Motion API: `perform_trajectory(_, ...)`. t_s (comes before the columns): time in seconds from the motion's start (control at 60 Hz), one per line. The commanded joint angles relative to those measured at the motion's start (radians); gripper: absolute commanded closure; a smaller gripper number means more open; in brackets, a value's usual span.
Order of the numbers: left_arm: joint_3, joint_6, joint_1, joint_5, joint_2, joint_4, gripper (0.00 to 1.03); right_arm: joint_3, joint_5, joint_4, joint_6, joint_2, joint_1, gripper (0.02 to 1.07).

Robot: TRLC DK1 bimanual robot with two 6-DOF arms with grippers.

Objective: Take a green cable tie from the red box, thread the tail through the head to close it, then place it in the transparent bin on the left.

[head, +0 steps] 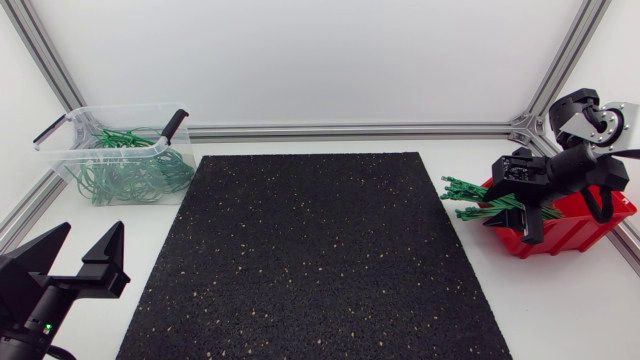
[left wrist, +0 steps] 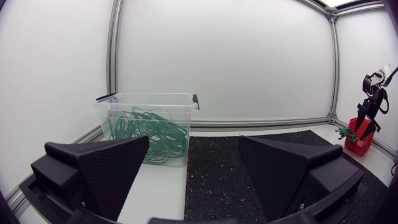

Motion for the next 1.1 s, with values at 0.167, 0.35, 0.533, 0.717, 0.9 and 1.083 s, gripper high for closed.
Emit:
perform_trajectory(0.167, -0.04, -0.005, -0.006, -0.003, -0.007, -0.02, 0.03, -0.029, 0.01, 0.031, -0.028, 0.03, 0.011, 0.63)
perform_trajectory(0.35, -0.04, -0.005, -0.005, -0.003, -0.007, -0.02, 0.03, -0.058, 0.022, 0.068, -0.038, 0.032, 0.014, 0.76)
perform_trajectory(0.533, -0.04, -0.005, -0.003, -0.003, -0.007, -0.022, 0.03, -0.078, 0.028, 0.079, -0.051, 0.029, 0.014, 0.87)
perform_trajectory(0.717, -0.04, -0.005, -0.002, -0.003, -0.007, -0.022, 0.03, -0.11, 0.028, 0.076, -0.078, -0.006, 0.003, 0.92)
perform_trajectory(0.9, -0.039, -0.005, -0.002, -0.003, -0.007, -0.022, 0.03, -0.171, 0.045, 0.077, -0.129, -0.065, -0.015, 0.93)
perform_trajectory(1.083, -0.039, -0.005, -0.003, -0.003, -0.007, -0.024, 0.03, -0.188, 0.046, 0.091, -0.135, -0.115, -0.029, 0.91)
